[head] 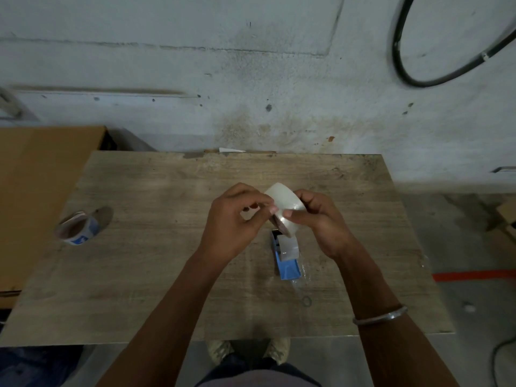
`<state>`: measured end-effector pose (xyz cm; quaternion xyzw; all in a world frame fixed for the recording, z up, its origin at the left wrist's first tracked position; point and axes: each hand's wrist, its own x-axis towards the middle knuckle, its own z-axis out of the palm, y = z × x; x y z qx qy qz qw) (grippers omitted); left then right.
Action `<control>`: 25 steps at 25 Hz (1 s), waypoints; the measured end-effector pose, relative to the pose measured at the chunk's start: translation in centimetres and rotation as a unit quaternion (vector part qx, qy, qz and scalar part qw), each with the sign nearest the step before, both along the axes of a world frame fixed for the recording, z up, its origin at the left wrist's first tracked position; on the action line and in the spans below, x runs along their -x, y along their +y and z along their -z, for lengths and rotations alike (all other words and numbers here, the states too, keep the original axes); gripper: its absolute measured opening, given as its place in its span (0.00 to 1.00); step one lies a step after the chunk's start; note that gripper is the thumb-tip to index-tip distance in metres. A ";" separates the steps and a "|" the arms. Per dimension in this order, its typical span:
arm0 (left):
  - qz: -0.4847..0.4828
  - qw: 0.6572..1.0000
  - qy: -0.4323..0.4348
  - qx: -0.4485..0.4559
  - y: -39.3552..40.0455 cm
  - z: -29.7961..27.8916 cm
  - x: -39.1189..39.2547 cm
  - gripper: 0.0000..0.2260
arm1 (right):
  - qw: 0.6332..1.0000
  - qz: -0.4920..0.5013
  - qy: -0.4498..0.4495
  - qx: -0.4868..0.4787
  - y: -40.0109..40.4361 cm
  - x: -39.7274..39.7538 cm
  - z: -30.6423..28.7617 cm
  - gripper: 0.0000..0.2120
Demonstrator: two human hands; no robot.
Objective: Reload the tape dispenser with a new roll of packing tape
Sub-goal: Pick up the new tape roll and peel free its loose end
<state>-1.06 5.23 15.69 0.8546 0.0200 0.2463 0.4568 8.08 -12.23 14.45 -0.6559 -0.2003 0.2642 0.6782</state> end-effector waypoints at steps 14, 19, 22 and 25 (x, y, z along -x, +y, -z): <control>-0.043 0.978 0.014 -0.202 -1.6 1.0 1.0 0.04 | 0.999 0.047 -0.013 0.022 1.0 1.6 0.8 0.12; -0.059 0.961 0.057 -0.265 -2.2 0.8 0.9 0.03 | 0.996 0.070 -0.018 0.044 1.6 2.1 0.9 0.10; -0.061 0.950 0.104 -0.286 -1.9 1.5 0.4 0.05 | 0.996 0.072 -0.022 0.056 1.6 2.3 1.2 0.09; -0.049 0.940 0.127 -0.314 -1.5 1.7 0.0 0.07 | 0.993 0.068 -0.051 0.080 1.6 2.2 1.3 0.10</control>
